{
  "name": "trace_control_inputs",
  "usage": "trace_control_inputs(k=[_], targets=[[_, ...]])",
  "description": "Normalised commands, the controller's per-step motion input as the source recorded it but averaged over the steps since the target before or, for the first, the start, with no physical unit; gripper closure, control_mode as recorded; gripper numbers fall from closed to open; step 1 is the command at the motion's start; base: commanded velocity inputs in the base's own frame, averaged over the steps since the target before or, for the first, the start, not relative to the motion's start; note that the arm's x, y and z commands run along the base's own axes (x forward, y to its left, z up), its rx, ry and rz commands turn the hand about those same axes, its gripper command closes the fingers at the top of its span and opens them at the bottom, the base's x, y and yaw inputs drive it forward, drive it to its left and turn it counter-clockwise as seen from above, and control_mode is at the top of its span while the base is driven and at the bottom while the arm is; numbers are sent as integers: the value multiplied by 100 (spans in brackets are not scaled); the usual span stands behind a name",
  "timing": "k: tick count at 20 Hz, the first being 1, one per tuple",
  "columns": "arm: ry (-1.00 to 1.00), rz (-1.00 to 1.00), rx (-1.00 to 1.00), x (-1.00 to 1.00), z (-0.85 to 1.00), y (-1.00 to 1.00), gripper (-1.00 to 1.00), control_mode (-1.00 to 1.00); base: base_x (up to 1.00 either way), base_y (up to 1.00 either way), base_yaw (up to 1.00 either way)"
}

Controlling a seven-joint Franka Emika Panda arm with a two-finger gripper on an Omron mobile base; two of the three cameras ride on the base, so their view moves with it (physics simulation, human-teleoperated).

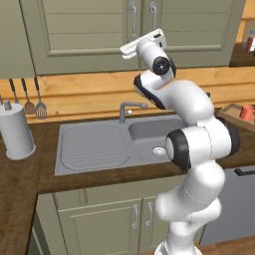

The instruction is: Pick the kettle from the counter and place it on the tray. Then pick the mug from the cabinet and place it on the tray. Then close the cabinet doors.

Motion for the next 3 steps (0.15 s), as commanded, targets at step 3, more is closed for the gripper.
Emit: trace_control_inputs(k=[3], targets=[[6,12,3,99,0,-18,-100,-100,0,0,0]])
